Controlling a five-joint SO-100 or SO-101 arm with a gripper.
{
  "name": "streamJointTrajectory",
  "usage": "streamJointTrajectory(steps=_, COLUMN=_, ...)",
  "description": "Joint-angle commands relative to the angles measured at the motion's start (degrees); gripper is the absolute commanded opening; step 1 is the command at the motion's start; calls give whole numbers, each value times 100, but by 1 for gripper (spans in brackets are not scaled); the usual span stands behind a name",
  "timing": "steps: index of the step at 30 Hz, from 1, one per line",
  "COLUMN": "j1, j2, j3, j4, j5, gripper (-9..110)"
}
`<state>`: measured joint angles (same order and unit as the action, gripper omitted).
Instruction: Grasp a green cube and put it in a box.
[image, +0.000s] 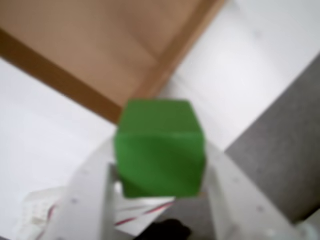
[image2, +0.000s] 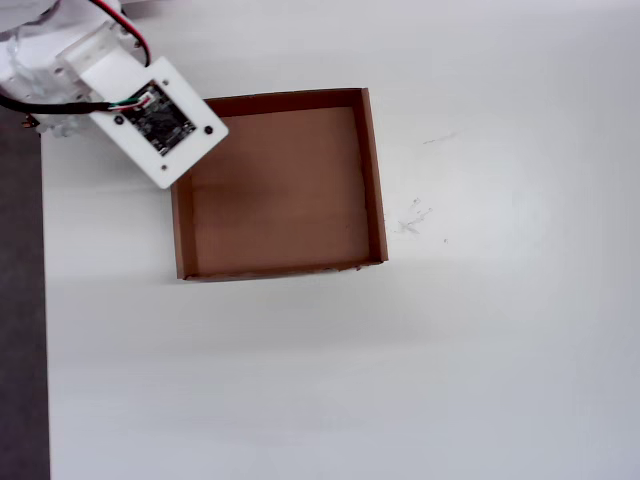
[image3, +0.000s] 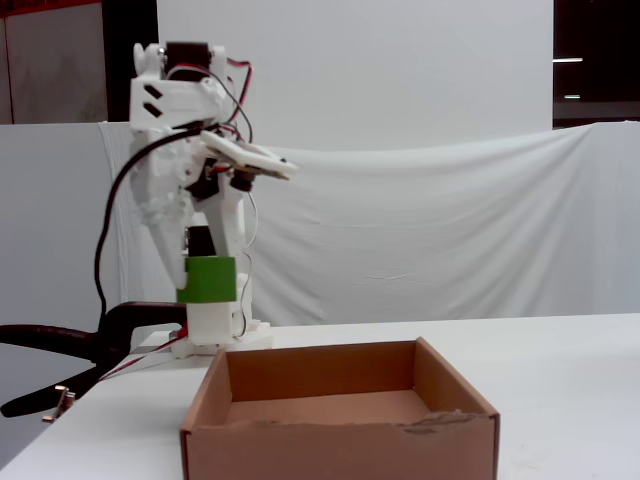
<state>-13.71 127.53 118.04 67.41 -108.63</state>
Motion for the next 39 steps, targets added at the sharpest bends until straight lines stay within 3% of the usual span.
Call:
streamJointTrajectory(steps=1, j1=-220, j2=308, j3=-18, j4=44, j5=237, gripper=12)
streamJointTrajectory(steps=17, j1=-738, j2=-1213, j3=-211, j4=-1301, j5=378, gripper=13)
streamJointTrajectory(steps=39, j1=-1169, j2=-2936, j3=-62, j4=-2232, j5=457, gripper=13)
